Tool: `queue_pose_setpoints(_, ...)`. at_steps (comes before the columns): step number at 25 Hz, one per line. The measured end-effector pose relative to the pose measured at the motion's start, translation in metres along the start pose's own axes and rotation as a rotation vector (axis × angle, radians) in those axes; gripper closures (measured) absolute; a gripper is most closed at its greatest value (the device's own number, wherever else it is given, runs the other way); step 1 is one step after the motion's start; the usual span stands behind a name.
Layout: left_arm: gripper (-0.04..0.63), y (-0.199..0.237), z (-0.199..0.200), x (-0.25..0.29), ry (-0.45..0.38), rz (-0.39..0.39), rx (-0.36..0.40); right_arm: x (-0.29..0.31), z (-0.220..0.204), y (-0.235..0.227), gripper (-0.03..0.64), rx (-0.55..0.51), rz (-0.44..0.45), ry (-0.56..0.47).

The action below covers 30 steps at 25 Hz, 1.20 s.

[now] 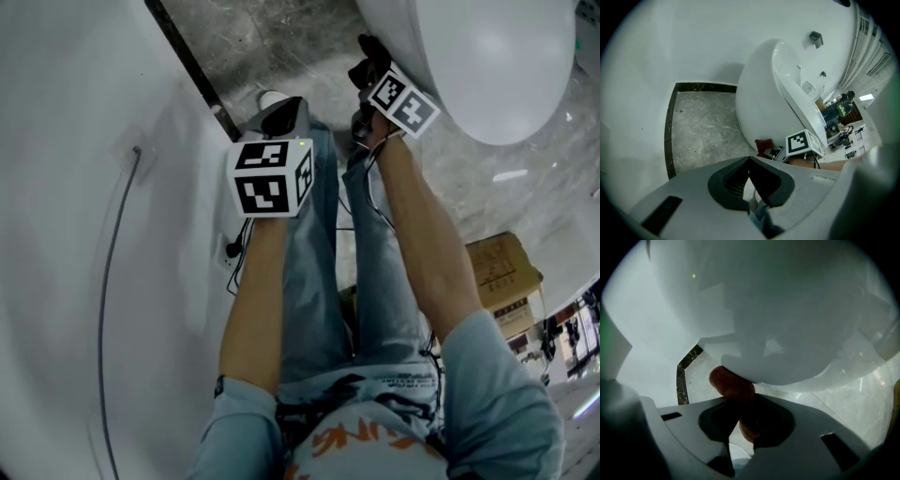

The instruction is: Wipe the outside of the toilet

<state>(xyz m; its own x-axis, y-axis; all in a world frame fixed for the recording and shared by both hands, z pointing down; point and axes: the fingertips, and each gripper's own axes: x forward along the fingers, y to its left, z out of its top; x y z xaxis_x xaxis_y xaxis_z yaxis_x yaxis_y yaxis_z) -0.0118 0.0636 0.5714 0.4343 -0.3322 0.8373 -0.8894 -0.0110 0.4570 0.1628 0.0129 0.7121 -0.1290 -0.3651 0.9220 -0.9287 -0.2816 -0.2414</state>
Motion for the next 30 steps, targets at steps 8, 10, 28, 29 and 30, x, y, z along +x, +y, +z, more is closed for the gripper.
queue_pose_setpoints(8,0.601,-0.049,0.000,-0.007,-0.035,-0.019,0.034,-0.047,-0.016,-0.041,0.540,0.033,-0.015,0.020)
queue_pose_setpoints(10,0.601,-0.061,0.004,-0.011,-0.056,-0.033,0.044,-0.062,-0.017,-0.050,0.540,0.029,-0.013,0.021)
queue_pose_setpoints(28,0.601,-0.183,0.120,-0.225,-0.514,0.132,-0.057,-0.385,0.148,0.100,0.541,-0.498,0.607,-0.317)
queue_pose_setpoints(29,0.601,-0.197,0.130,-0.243,-0.550,0.136,-0.061,-0.408,0.164,0.108,0.541,-0.531,0.629,-0.353)
queue_pose_setpoints(30,0.601,-0.213,0.139,-0.261,-0.584,0.140,-0.059,-0.432,0.179,0.115,0.541,-0.566,0.649,-0.388)
